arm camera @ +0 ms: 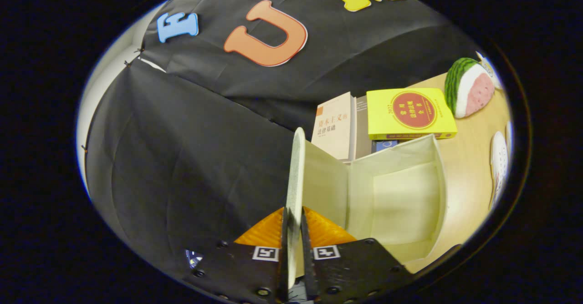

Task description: Open the storage box then place both shoes into the box .Put the left shoe in first, then the right shoe, with the right side of both shoes facing outward in a uniform manner.

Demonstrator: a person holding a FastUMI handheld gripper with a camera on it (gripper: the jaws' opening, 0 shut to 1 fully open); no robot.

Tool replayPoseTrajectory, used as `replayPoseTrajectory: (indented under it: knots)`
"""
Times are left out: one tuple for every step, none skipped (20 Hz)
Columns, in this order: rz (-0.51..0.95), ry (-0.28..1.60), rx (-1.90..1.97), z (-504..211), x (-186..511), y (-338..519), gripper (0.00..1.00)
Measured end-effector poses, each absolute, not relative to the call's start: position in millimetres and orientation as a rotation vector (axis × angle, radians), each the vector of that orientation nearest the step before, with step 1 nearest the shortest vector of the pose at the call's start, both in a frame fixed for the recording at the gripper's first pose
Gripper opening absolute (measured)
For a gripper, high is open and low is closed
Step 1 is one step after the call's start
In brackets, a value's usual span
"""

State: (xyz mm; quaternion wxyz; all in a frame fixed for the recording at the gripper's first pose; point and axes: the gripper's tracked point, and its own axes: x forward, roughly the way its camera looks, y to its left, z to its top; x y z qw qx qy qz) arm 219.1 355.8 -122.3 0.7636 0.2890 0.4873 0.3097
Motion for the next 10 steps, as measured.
replayPoseTrajectory:
  knots:
    - [0.675,1.068,0.609,-128,219,370,0.24]
    - [0.678,1.076,0.592,-129,216,381,0.34]
    - [0.678,1.080,0.582,-131,214,387,0.44]
    - [0.675,1.080,0.570,-133,213,393,0.54]
    - [0.672,1.078,0.566,-133,211,394,0.64]
    - [0.669,1.084,0.570,-134,207,397,0.74]
    - [0.666,1.097,0.574,-136,202,394,0.84]
    - [0.657,1.109,0.571,-135,199,390,0.95]
    - [0.646,1.113,0.565,-133,197,382,0.95]
    - [0.641,1.106,0.565,-129,195,373,0.95]
